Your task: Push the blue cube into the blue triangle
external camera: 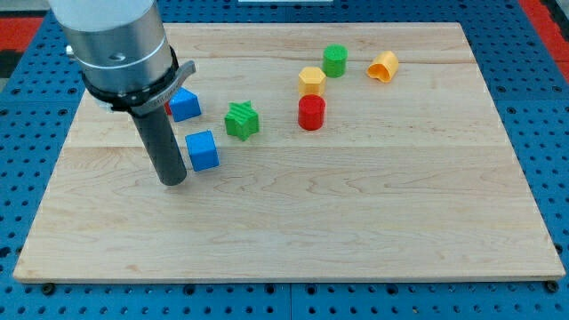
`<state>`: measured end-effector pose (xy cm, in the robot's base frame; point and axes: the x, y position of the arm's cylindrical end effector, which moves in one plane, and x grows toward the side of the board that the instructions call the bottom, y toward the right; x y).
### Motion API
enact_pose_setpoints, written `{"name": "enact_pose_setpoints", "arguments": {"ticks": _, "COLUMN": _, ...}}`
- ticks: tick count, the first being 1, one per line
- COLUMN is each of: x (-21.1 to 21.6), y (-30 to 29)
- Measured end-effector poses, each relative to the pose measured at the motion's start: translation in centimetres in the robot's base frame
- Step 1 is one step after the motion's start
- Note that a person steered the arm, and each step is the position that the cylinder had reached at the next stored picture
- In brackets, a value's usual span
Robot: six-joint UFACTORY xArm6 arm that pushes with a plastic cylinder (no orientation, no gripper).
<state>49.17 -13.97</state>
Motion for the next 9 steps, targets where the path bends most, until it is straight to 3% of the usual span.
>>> {"name": "enact_pose_setpoints", "arguments": {"ticks": 3, "x": -1.1, "y": 3.4}}
{"name": "enact_pose_setpoints", "arguments": {"ticks": 6, "x": -6.8, "y": 3.4}}
{"name": "enact_pose_setpoints", "arguments": {"ticks": 7, "x": -7.9, "y": 2.8}}
{"name": "enact_pose_setpoints", "arguments": {"ticks": 9, "x": -8.8, "y": -5.9}}
